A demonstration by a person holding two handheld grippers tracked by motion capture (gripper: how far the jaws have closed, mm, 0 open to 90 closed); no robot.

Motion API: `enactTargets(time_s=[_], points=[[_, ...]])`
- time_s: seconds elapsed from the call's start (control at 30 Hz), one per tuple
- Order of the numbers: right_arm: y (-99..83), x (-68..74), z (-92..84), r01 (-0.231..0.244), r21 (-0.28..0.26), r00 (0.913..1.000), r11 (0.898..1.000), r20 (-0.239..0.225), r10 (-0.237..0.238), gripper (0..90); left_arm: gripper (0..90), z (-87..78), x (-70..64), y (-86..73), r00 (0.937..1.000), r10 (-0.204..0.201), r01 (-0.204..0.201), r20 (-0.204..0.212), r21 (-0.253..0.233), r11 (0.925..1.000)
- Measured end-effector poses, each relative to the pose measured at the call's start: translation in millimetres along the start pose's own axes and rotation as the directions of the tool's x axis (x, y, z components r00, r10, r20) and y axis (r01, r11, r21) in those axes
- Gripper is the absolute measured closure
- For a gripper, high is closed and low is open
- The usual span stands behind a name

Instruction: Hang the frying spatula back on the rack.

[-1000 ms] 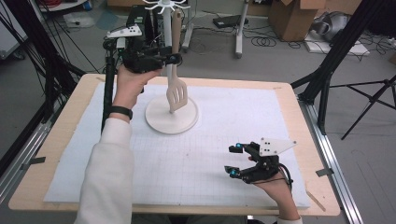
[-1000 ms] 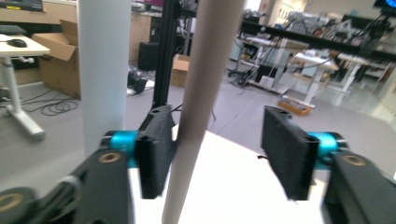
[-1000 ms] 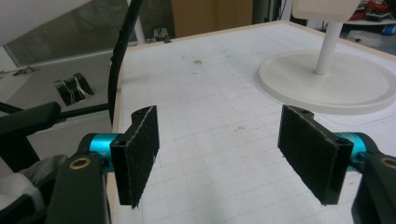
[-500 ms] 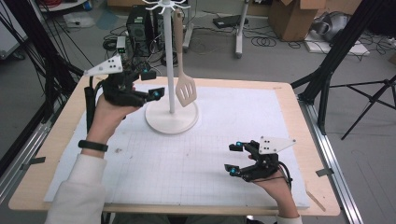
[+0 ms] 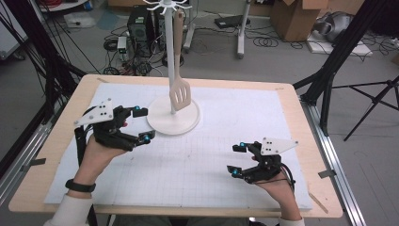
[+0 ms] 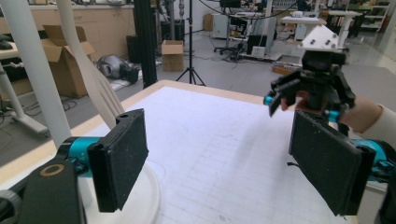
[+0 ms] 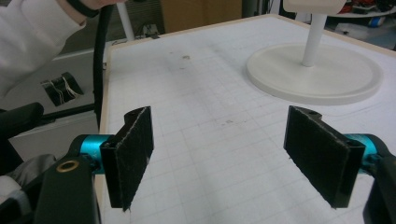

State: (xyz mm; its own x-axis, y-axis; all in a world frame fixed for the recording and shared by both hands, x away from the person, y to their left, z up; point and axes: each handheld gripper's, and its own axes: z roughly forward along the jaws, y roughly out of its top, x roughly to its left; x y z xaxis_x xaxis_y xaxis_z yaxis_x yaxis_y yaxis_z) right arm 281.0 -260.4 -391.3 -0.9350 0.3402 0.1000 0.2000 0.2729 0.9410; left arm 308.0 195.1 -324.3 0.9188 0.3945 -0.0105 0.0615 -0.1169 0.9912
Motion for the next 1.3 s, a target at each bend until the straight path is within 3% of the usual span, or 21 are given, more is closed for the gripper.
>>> enactTargets(time_s=[0.23,0.3,0.57,0.67,1.3], points=[[-0.6,-0.2,-3.9,0.001,-0.007,0.9996,1.000,0.030,-0.001,20.0,18.6,-15.3,-12.4,-30.8,1.0000,0.002,-0.002,-0.005,0.006,1.0000],[-0.9,-0.2,-4.7,-0.003,-0.005,0.9996,1.000,0.029,0.003,19.7,18.6,-19.2,-14.4,-37.0,0.9996,0.015,-0.015,-0.023,0.013,0.9998],[-1.8,-0.5,-5.9,-0.005,0.005,0.9993,1.000,0.038,0.004,18.7,18.6,-27.1,-19.3,-56.9,0.9999,0.002,-0.002,-0.014,0.005,1.0000],[-2.0,-0.6,-5.9,-0.008,0.005,0.9993,1.000,0.037,0.008,18.3,18.6,-28.8,-19.7,-61.7,0.9999,-0.011,0.011,0.008,-0.008,0.9999],[-2.0,-0.5,-8.3,-0.008,-0.001,0.9991,1.000,0.041,0.008,17.9,18.5,-27.8,-17.5,-71.4,0.9992,-0.040,0.040,0.003,0.018,0.9991]])
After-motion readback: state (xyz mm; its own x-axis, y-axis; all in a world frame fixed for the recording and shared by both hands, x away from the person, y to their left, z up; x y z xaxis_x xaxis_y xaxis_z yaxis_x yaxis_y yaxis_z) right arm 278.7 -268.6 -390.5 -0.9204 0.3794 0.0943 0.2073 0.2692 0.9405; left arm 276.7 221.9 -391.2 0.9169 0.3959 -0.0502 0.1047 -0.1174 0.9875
